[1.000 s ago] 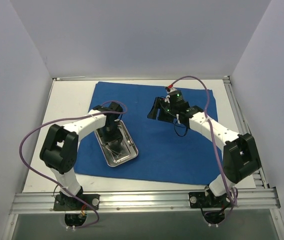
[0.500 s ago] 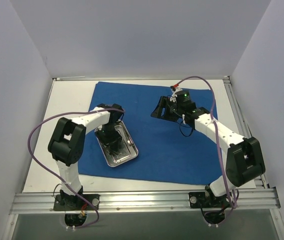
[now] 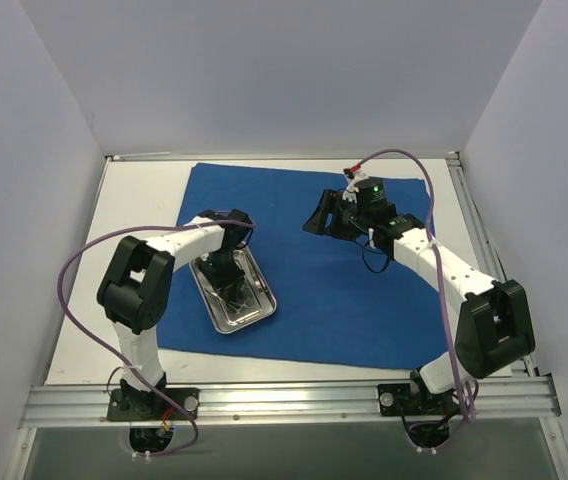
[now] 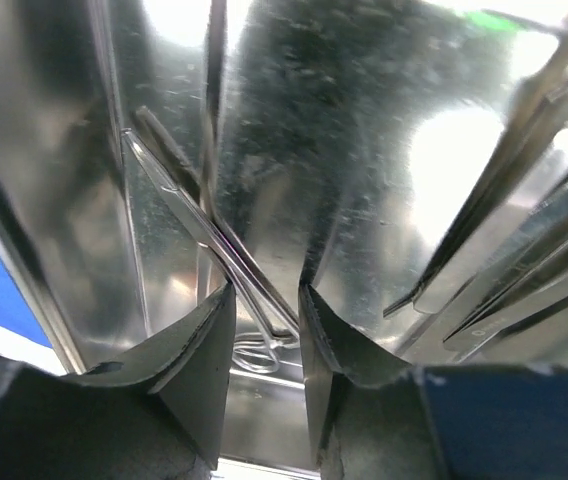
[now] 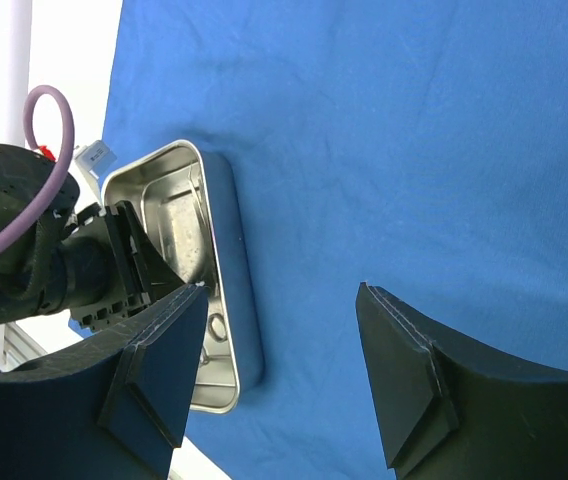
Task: Open and lay out the surgical kit
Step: Pick up the medical item from the container.
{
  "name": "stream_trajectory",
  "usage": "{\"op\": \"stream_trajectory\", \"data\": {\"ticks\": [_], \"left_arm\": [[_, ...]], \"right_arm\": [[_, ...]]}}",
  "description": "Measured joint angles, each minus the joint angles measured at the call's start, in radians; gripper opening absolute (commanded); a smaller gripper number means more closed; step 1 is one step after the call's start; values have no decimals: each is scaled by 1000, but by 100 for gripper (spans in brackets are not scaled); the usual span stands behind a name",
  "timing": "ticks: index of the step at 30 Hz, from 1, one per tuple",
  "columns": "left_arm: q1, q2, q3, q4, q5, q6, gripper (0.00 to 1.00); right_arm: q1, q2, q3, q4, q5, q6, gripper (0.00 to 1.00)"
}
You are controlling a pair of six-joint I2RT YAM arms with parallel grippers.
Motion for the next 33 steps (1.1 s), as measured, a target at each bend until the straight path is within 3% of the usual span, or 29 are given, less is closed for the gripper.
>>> {"op": "stream_trajectory", "data": {"ticks": [6, 8, 11, 19, 33], "left_arm": [[-29, 29, 18, -7, -21, 45, 25], [-32, 32, 18, -8, -21, 65, 11], [-36, 34, 16, -10, -25, 89, 2], [-55, -21, -32, 48, -45, 175, 2], [-89, -180, -188, 291, -122, 313, 2]], "right_arm": [[0, -2, 0, -8, -1, 1, 61], [0, -5, 0, -11, 0, 1, 61], [0, -11, 0, -11, 0, 2, 61], [0, -14, 0, -11, 1, 9, 61], [61, 55, 6, -7, 8, 18, 61]]}}
